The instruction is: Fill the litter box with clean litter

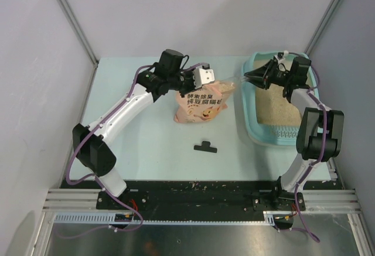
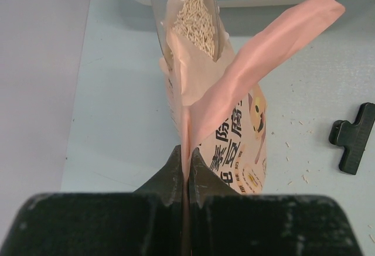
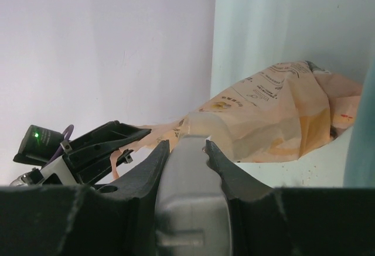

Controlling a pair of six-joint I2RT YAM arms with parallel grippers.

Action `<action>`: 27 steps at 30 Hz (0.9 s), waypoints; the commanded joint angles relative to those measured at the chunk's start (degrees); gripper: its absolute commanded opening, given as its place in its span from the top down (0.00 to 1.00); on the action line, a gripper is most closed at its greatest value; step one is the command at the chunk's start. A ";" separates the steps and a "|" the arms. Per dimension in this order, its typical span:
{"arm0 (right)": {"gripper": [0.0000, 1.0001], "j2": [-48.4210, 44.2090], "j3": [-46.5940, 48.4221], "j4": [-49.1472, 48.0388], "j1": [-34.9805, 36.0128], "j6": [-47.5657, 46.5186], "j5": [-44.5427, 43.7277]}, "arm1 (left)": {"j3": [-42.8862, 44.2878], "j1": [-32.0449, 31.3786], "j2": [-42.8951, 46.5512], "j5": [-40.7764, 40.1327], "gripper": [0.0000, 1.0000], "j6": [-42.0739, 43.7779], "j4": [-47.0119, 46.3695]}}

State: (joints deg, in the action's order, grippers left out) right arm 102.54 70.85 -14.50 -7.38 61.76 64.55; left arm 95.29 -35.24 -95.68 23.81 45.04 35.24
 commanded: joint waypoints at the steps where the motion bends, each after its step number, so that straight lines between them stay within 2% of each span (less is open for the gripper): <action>1: 1.00 -0.15 0.87 -2.99 -2.91 0.30 2.59 | 3.33 -0.53 2.69 2.11 1.00 1.19 -6.59; 4: 1.00 1.78 -0.18 -8.41 -2.38 4.84 2.86 | 3.77 -0.53 2.16 1.85 1.00 0.41 -6.59; 5: 1.00 2.22 -0.71 -12.87 -2.12 6.43 2.86 | 3.94 -0.53 1.99 1.76 1.00 0.23 -6.50; 8: 1.00 3.10 -0.71 -16.86 -2.11 9.78 2.86 | 4.56 -0.44 1.55 1.32 1.00 -0.12 -6.50; 13: 1.00 2.84 -0.89 -14.42 -3.69 8.29 3.56 | 4.74 -0.53 1.55 0.89 1.00 -0.47 -6.50; 20: 1.00 -0.31 -0.98 -16.18 -6.51 10.67 3.91 | 4.12 -0.44 1.81 0.62 1.00 0.23 -6.50; 27: 1.00 -5.33 -1.15 -8.88 -14.58 8.12 6.37 | 4.73 -0.44 0.58 0.97 1.00 0.76 -6.59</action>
State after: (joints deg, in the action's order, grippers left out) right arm 103.15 69.41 -25.47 -17.21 70.91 68.55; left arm 95.39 -35.24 -95.74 22.63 44.64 35.03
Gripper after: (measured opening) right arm 0.316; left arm 0.028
